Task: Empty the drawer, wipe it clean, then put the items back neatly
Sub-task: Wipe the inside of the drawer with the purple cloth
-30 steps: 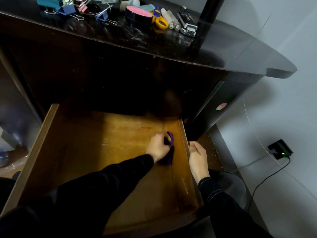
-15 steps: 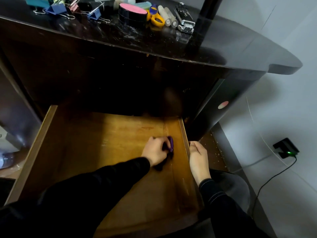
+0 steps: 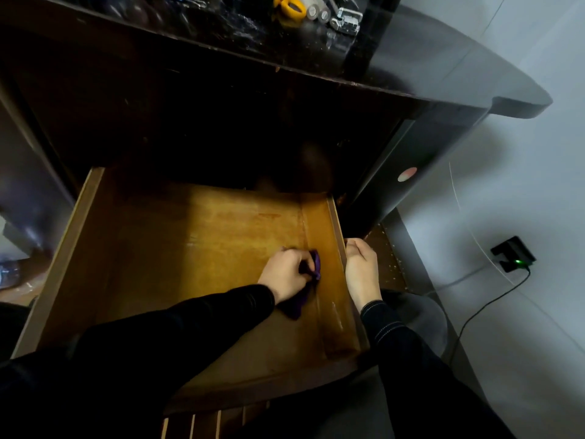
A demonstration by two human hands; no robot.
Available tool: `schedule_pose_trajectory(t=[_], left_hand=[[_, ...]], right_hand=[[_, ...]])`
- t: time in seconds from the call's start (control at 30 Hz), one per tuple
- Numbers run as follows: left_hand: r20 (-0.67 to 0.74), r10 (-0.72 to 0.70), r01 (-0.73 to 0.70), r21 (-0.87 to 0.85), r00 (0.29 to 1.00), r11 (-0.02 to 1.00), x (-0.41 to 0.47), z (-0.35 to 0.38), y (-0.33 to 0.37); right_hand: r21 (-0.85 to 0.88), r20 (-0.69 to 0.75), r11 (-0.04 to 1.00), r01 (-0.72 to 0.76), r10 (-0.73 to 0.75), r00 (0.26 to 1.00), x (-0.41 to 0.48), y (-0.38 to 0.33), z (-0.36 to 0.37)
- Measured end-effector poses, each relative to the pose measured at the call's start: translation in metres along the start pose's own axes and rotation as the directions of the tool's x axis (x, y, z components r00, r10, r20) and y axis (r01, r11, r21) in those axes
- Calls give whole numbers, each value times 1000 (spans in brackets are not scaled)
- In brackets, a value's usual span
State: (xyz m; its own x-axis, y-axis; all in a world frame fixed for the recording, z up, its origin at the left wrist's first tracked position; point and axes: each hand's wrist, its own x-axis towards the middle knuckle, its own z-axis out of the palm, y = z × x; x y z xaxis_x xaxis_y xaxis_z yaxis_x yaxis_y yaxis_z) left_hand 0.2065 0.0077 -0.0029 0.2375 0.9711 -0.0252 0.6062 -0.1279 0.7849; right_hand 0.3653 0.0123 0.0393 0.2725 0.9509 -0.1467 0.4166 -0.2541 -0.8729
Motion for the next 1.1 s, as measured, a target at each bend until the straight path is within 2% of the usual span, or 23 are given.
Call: schedule_pose_trajectory(t=[0.1,0.2,0.3,0.37,0.47,0.53,0.7,0.77,0.9,1.03,1.1], left_hand=[[122,88,-92,33,989,995,-12,5,-2],[296,176,-185,4,939,983,-33,14,-1],[387,199,-200,-38,900,979,-43,17,5],[353,175,-135,-135,919,982,-40,9,10],[150,96,-51,-277,984,960,-27,-5,18],[89,57,-24,-333,994,943,-26,-6,22],[285,171,-112,-213,943,971,-52,13,24],[265,188,-127,-231,946,965,-49,7,26],[98,133,-90,-352,986,932,-36,-5,32],[225,190,-104,-345,956,933,-47,1,32],[242,211,-118,-349,947,930,-45,-3,33]], right_hand=[[-6,-4,1000,-4,4,1000,1,-1,0],[-16,-11,1000,-10,9,1000,1,-2,1],[-22,-20,1000,-3,2,1000,0,-2,1],[-7,-26,1000,5,-5,1000,-1,-2,0],[7,-21,1000,14,-13,1000,0,0,0],[12,-25,1000,12,-11,1000,1,1,0],[25,-31,1000,-12,13,999,1,0,0],[33,-33,999,-8,9,999,0,0,0],[47,-33,999,8,-7,999,-1,0,0],[39,-25,999,-16,17,1000,-2,-1,0],[43,-35,999,-13,14,999,-1,-2,0]])
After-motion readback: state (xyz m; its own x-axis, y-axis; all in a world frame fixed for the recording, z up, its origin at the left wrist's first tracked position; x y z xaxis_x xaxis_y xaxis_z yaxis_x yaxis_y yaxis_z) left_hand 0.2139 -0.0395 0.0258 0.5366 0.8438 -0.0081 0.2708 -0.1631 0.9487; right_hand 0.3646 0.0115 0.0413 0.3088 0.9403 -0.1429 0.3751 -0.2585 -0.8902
